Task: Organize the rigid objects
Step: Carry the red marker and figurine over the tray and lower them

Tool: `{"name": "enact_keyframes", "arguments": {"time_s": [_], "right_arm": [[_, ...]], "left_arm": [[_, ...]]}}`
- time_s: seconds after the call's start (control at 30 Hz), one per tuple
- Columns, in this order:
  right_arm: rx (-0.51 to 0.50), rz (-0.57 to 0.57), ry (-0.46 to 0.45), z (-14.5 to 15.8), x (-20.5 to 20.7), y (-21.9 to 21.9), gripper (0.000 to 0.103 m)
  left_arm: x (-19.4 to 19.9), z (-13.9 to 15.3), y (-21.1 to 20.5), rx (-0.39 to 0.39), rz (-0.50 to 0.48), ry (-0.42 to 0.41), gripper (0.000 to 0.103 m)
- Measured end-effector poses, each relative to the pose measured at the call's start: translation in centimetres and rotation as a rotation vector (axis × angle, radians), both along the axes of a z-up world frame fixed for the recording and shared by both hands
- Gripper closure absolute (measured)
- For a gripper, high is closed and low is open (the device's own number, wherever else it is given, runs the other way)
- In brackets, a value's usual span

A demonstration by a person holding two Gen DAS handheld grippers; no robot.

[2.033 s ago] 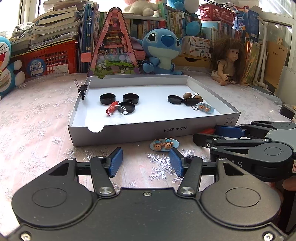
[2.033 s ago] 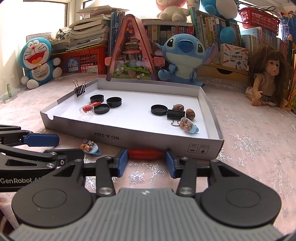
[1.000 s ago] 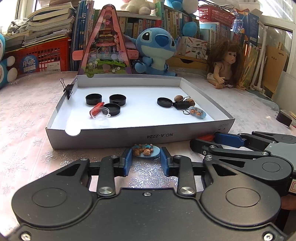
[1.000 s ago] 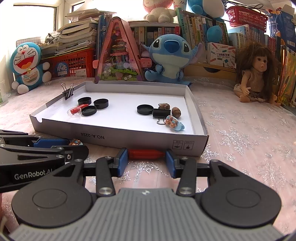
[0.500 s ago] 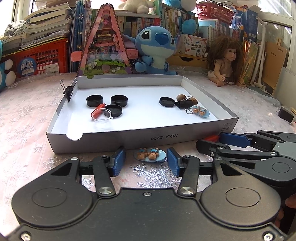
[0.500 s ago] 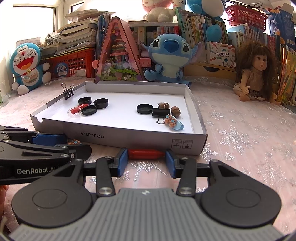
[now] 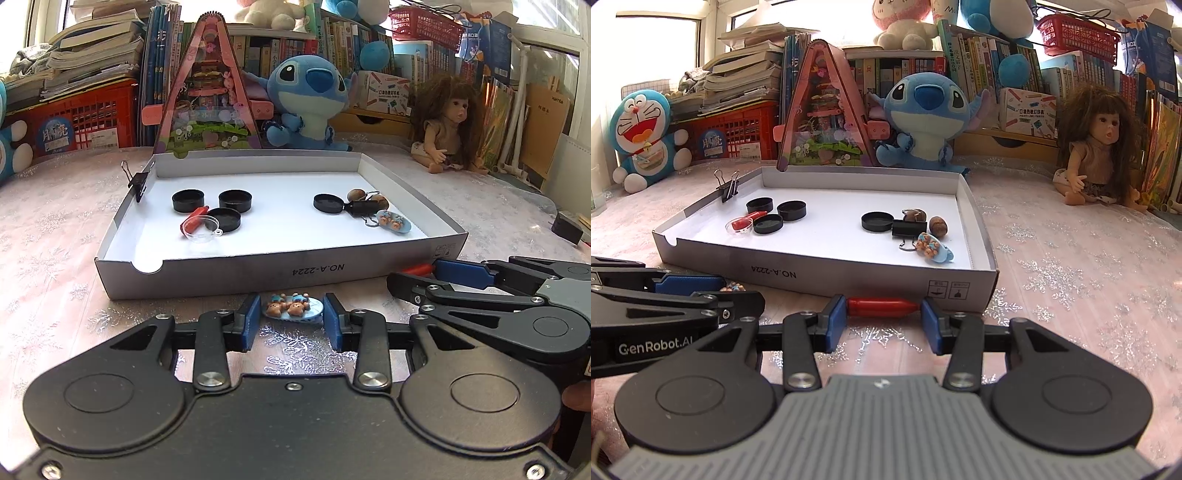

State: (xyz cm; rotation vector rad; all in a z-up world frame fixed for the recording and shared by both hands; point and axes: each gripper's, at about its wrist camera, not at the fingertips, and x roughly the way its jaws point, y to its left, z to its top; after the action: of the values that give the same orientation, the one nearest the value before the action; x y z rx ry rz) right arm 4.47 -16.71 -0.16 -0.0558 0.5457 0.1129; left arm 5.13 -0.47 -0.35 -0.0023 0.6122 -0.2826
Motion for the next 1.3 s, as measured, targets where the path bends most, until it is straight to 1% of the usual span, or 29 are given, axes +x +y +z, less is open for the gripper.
{"name": "enact_keyframes", "arguments": {"time_s": [0.23,0.47,0.6,0.83,1.07,1.3], "right_arm": [[-0.005,-0.004,-0.047,1.2,-1.1,-0.3,0.054],[0.0,-0.009,-0.099,2.6,-1.4,-0.7,0.054],[-0.002,-0.014,-0.119,3.2,-1.1,-0.8,0.054],[-0.006,-0.02,-0.144,4.0,-0.3,-1.0,0.054],[0.004,-0.045,-0.142,4.5,1.1,-1.8,0.054],[0.011,-0.05,-0.118,4.3,2.6,-2.0,0.054]], "left_arm": [[-1.5,2.0,-0.2,-0.011,-0.02,-0.05,0.069],[-1.7,3.8,-0.2,-0.019,-0.016,-0.092,0.069],[-1.1,4.5,0.0,-0.014,0.007,-0.104,0.069],[0.5,5.3,0.5,-0.03,0.041,-0.116,0.069],[2.5,5.9,1.2,-0.048,0.066,-0.109,0.069],[4.5,5.4,1.3,-0.048,0.086,-0.085,0.069]]}}
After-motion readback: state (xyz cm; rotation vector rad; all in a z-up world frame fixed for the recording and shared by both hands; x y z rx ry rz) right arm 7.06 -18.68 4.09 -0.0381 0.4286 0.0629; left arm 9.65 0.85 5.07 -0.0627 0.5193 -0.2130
